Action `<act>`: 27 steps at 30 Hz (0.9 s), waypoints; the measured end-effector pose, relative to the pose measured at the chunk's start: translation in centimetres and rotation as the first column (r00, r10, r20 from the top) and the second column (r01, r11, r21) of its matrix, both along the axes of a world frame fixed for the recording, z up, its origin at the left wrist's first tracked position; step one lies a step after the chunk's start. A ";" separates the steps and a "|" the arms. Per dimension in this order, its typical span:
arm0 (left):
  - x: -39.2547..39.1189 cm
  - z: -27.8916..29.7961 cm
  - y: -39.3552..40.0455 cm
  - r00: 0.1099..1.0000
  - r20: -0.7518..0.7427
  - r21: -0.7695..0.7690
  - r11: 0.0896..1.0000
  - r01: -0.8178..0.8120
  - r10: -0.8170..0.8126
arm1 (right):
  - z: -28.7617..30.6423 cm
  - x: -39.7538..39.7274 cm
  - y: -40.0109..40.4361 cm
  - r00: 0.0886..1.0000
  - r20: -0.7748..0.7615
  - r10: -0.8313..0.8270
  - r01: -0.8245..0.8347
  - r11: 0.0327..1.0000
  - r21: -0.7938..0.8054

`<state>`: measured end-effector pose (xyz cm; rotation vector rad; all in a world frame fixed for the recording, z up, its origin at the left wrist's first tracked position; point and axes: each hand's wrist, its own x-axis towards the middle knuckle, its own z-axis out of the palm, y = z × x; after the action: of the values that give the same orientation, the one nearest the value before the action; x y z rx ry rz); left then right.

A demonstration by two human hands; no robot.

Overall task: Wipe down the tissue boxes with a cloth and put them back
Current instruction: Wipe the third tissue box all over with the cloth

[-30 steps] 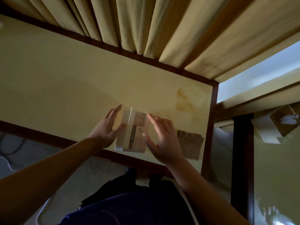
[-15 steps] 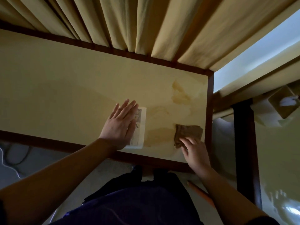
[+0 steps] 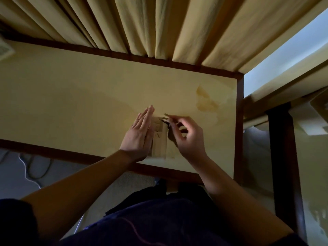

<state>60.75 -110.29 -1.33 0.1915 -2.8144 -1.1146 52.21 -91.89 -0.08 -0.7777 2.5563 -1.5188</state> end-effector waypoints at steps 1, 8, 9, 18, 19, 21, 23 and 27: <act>0.0 0.0 0.0 1.000 -0.004 0.006 1.000 -0.004 0.004 | -0.3 0.0 -0.4 0.998 0.000 0.062 -0.062 0.998 0.033; 0.1 0.2 0.4 0.999 -0.021 0.058 0.998 -0.023 0.024 | -0.8 2.1 2.4 0.911 -0.053 0.409 -0.382 0.885 0.266; 0.1 0.3 0.4 0.999 -0.021 0.065 0.998 -0.026 0.027 | -0.9 2.6 3.1 0.891 -0.053 0.450 -0.418 0.861 0.290; 0.2 0.3 0.2 1.000 0.004 0.042 0.999 -0.025 0.025 | -0.4 3.4 6.0 0.875 0.471 0.114 -0.159 0.986 0.057; 0.2 0.3 0.2 1.000 0.012 0.022 1.000 -0.014 0.014 | -0.4 3.2 6.0 0.843 0.536 0.048 -0.078 0.996 0.033; 0.1 0.6 0.3 0.999 0.043 -0.050 0.999 0.013 -0.011 | -0.4 2.6 5.7 0.774 0.632 -0.037 0.061 0.998 -0.017; 0.1 0.8 0.5 0.997 0.077 -0.134 0.991 0.025 -0.015 | -0.6 2.1 5.0 0.712 0.695 -0.098 0.181 0.982 -0.047; -0.1 1.2 1.5 0.994 0.114 -0.223 0.975 0.022 0.004 | -1.5 1.9 2.7 0.632 0.760 -0.151 0.343 0.934 -0.099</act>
<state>60.61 -108.79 -0.12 0.2288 -3.0151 -0.8022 54.11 -89.14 -1.59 0.2284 1.9061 -1.7454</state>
